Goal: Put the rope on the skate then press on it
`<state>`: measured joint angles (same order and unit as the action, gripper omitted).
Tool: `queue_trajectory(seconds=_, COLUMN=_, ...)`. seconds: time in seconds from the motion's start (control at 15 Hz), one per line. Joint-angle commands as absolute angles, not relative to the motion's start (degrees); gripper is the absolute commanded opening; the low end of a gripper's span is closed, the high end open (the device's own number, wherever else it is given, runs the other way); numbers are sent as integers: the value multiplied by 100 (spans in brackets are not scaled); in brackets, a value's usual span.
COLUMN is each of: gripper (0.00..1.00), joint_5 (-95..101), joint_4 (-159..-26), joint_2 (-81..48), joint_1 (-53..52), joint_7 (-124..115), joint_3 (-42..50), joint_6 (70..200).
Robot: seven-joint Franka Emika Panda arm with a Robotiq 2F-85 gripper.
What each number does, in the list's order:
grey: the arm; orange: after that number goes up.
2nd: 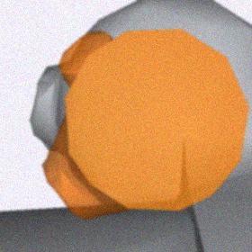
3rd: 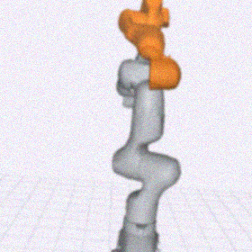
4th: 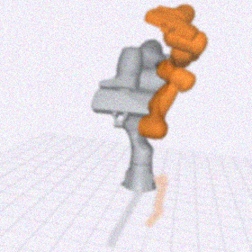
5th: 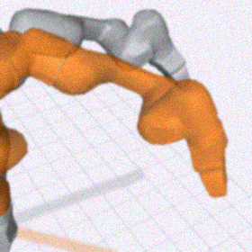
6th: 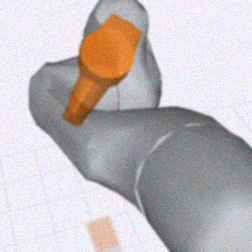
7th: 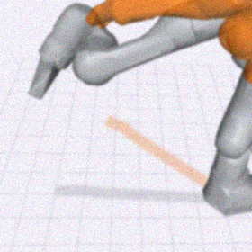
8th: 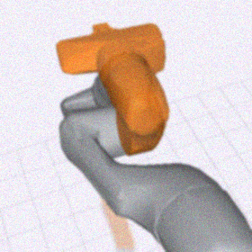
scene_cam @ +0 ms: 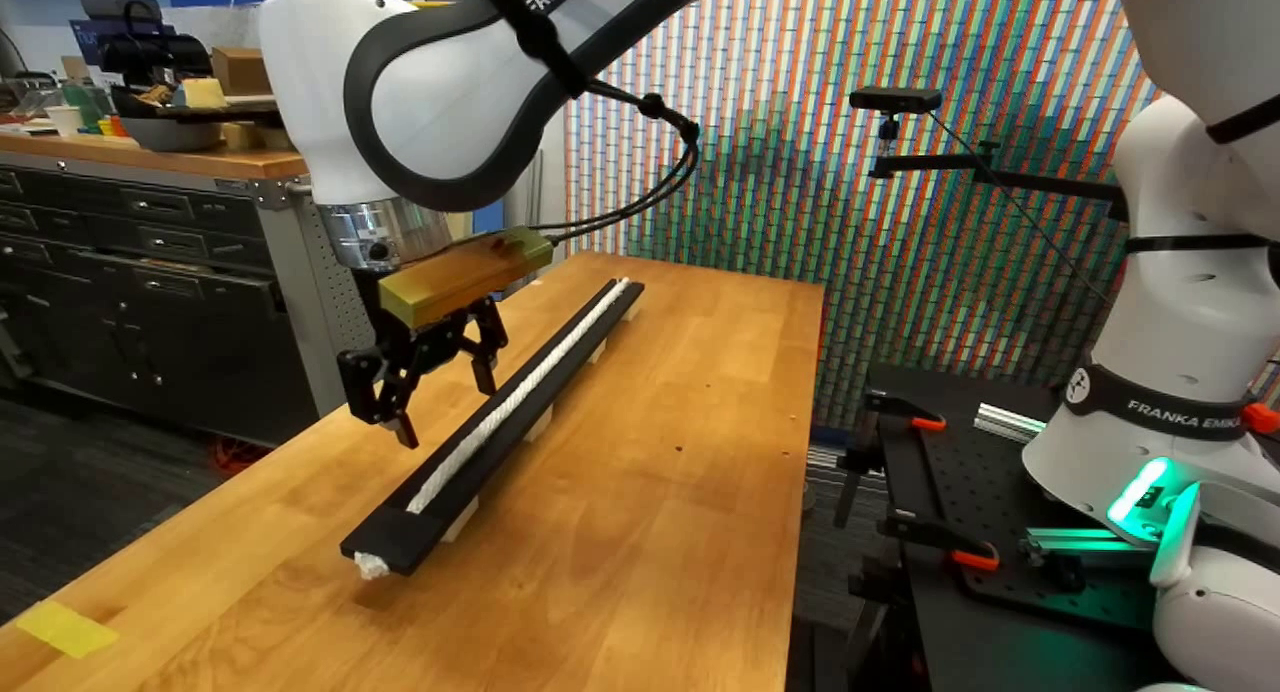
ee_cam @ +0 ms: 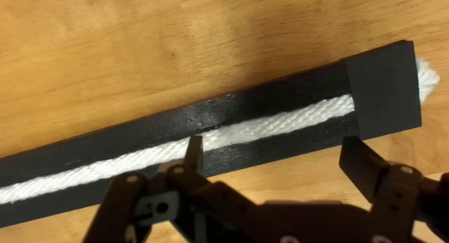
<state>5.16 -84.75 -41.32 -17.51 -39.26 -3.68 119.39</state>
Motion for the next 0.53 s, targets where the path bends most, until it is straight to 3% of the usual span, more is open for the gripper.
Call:
queue_trajectory(seconds=0.0, gripper=100, joint_5=346, joint_4=-7927, joint_2=-4498, joint_1=-1782, joint_7=-3581, joint_3=-387, joint_6=11658)
queue_trajectory(seconds=0.47, gripper=100, joint_5=374, joint_4=-8165, joint_2=-4402, joint_1=-1873, joint_7=-3579, joint_3=-317, joint_6=11786)
